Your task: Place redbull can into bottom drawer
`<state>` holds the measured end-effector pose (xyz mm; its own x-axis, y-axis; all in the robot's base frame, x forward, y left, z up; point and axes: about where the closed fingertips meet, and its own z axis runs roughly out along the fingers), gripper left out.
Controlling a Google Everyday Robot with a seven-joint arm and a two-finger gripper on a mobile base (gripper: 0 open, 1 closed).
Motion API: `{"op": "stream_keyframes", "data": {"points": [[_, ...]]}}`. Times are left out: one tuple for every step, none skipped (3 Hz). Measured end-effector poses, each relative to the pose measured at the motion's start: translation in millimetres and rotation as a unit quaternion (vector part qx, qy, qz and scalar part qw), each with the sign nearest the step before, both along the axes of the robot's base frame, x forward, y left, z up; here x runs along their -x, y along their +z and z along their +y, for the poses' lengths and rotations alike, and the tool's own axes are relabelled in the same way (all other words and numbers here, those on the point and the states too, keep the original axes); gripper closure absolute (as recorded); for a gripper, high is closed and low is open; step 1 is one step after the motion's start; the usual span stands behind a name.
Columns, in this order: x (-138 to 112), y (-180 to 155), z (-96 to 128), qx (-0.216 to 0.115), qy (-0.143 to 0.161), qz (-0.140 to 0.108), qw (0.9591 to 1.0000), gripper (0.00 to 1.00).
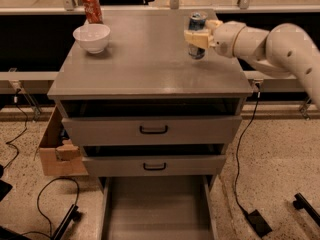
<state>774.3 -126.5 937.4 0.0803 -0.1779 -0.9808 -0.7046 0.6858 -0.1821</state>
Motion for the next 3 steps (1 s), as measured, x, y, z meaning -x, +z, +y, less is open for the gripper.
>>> {"op": "stream_keyframes", "data": {"points": [[57, 42, -9, 0.027, 0.006, -0.011, 0.9995, 1.0], [121, 64, -8, 0.027, 0.012, -0.018, 0.9994, 1.0], [181, 58, -1, 0.021, 0.044, -0.025, 0.9985, 1.0]]}}
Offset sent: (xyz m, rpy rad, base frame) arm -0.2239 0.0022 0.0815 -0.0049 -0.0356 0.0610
